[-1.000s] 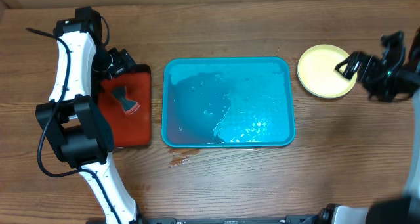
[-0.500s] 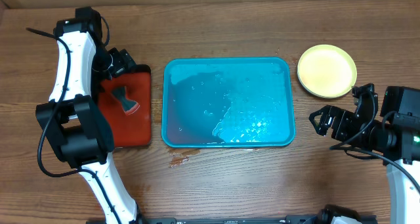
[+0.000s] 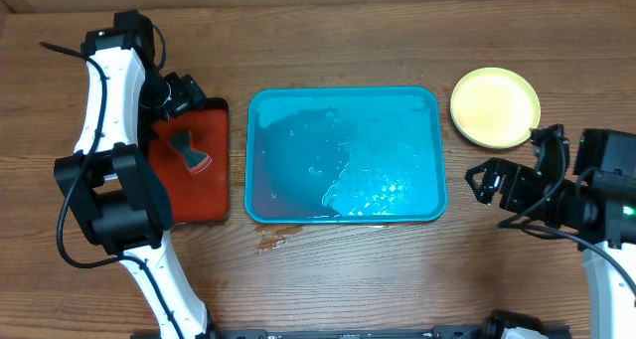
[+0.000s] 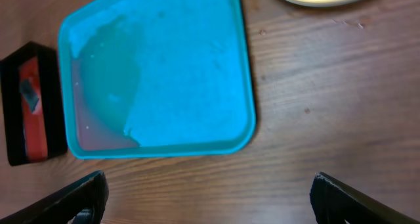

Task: Clean dirty plates on tray and stack at the side

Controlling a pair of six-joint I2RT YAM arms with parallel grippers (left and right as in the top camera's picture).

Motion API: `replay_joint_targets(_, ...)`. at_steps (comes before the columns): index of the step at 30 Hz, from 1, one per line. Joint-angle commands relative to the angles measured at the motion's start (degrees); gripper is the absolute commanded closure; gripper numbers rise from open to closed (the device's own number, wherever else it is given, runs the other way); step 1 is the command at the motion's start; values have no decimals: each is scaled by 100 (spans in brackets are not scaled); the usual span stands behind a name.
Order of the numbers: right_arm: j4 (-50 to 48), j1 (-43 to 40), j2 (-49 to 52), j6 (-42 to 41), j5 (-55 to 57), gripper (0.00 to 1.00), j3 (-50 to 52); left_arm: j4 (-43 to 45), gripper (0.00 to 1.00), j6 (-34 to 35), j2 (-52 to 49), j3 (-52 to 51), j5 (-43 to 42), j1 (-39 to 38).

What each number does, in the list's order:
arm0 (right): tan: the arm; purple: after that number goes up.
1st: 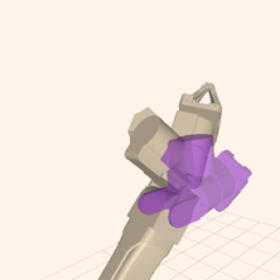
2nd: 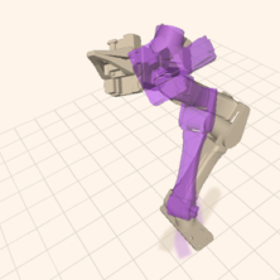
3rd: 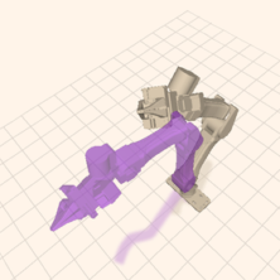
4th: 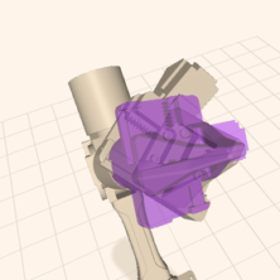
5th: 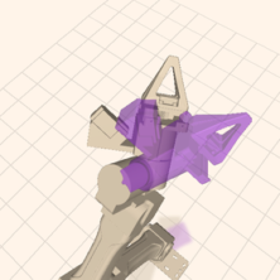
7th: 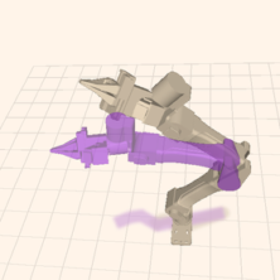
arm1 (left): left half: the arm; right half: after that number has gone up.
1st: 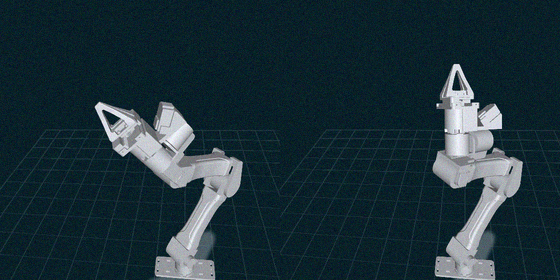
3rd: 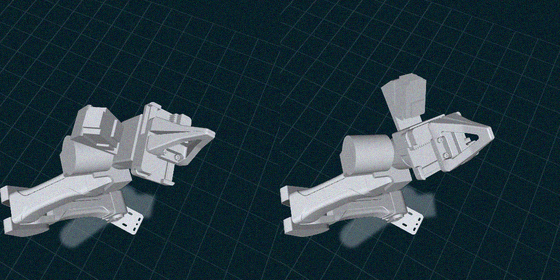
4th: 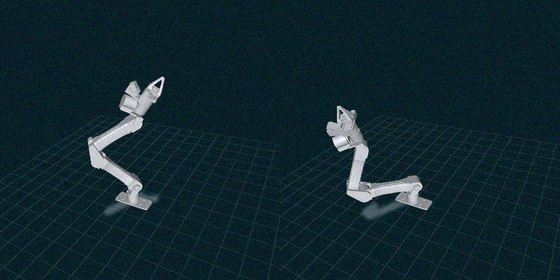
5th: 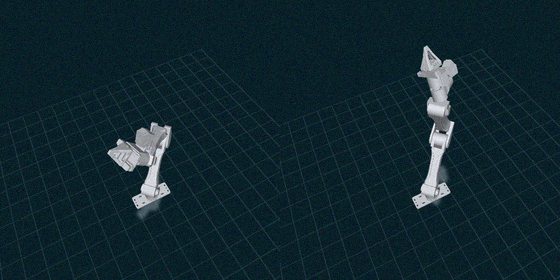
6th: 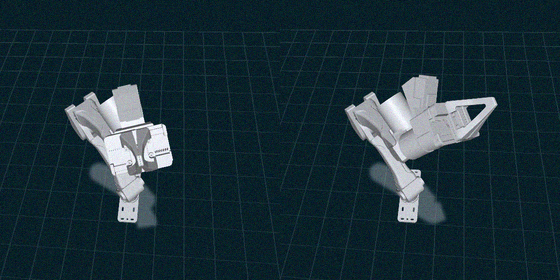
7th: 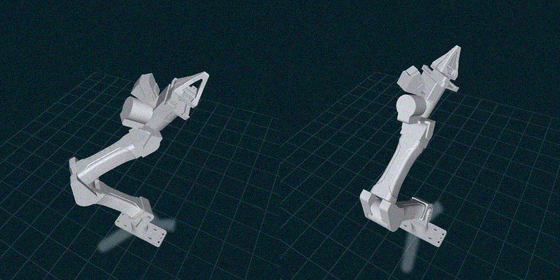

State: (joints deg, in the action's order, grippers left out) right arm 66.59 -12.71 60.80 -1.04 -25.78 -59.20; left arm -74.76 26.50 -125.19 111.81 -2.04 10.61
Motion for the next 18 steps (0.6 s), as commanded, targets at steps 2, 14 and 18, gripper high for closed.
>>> replay_joint_targets(2,-831,623,-372,509,-127,0,439,7,0,-79,-28,83,-55,-13)
replay_joint_targets(14,-3585,1746,-2789,1027,175,0,2828,4,0,-79,-28,83,-55,-13)
replay_joint_targets(18,-4247,1716,-3115,1001,219,0,3346,7,0,-79,-28,83,-55,-13)
